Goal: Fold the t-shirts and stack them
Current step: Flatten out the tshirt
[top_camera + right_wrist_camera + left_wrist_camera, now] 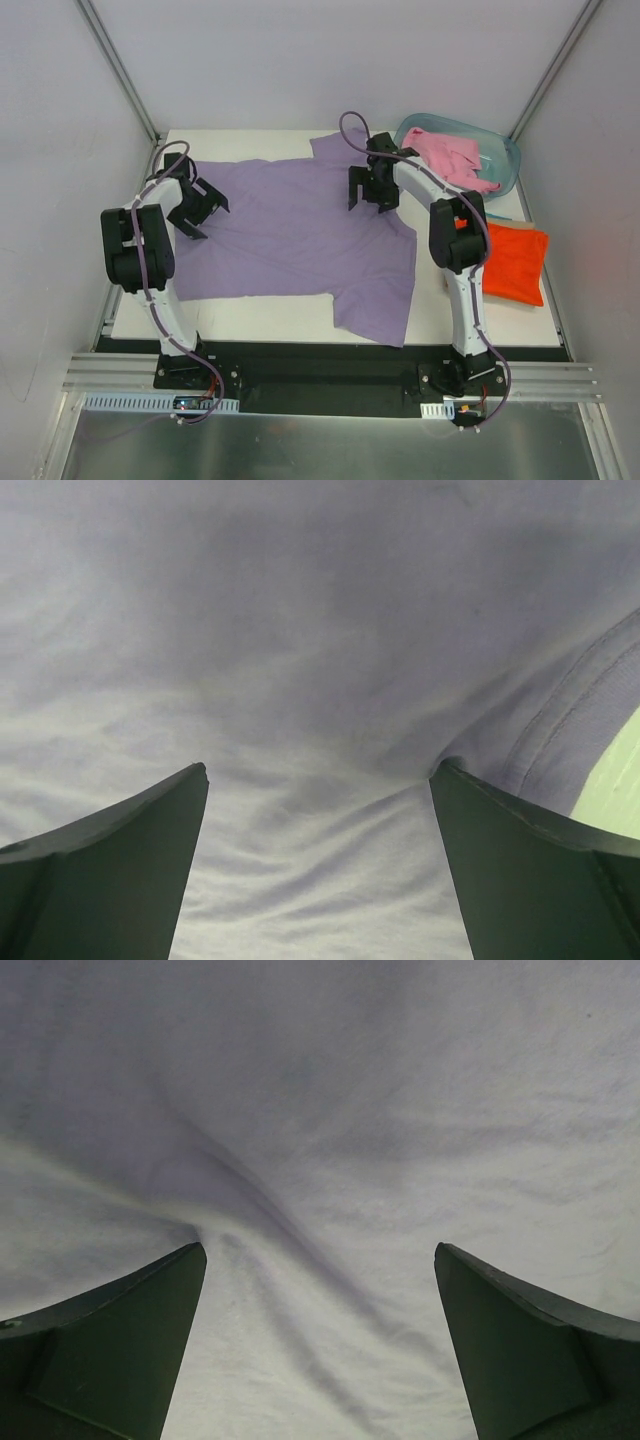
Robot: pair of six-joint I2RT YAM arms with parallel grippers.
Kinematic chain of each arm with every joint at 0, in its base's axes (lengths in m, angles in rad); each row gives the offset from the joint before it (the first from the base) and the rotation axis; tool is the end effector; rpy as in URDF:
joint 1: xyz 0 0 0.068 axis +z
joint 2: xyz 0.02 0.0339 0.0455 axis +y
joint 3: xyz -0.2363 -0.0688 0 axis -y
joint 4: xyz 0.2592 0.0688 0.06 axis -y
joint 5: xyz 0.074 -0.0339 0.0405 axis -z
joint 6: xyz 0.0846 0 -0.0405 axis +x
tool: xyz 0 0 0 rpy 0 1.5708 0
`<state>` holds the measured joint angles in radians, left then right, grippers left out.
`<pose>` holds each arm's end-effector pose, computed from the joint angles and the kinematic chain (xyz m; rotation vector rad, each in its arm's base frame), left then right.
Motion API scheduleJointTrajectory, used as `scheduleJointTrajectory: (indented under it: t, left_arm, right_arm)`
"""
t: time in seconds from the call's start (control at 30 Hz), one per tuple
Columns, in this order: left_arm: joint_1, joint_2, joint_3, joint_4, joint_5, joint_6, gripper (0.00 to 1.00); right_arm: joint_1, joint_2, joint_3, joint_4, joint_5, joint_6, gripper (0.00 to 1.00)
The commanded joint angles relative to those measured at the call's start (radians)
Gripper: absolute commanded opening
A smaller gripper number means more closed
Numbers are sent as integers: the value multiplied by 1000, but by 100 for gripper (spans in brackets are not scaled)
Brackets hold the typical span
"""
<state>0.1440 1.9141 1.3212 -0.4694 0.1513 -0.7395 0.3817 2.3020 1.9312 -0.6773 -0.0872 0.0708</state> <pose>0.4222 0.0483 0.1032 -1.0946 2.4376 -0.3973 0.4800 0.2006 0.1142 -0.4389 2.6019 0.2705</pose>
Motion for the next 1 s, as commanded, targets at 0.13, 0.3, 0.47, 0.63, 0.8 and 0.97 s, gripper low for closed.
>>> scheduleJointTrajectory:
  t: [0.13,0.3,0.47,0.63,0.8,0.97]
  left_arm:
    - [5,-379,-86,-162,-235,48,99]
    - [5,-682,-331,-195,-351,-15,99]
    - [9,-1015,-575,-230,-458,-176,99]
    - [11,-1149,-723,-245,-354,-201,100]
    - [15,-990,-722,-242,-346,-204,93]
    - [19,-847,-691,-219,-309,-234,82]
  right_arm:
    - [13,-309,14,-90,-8,-202,96]
    - [36,-798,-492,197,150,-145,96]
    - [-35,-1157,-923,456,150,143,96]
    - [-53,-1231,-1100,450,-69,159,97]
    - [-53,-1285,-1207,458,-98,153,97]
    - [-53,-1322,-1247,463,-83,133,96]
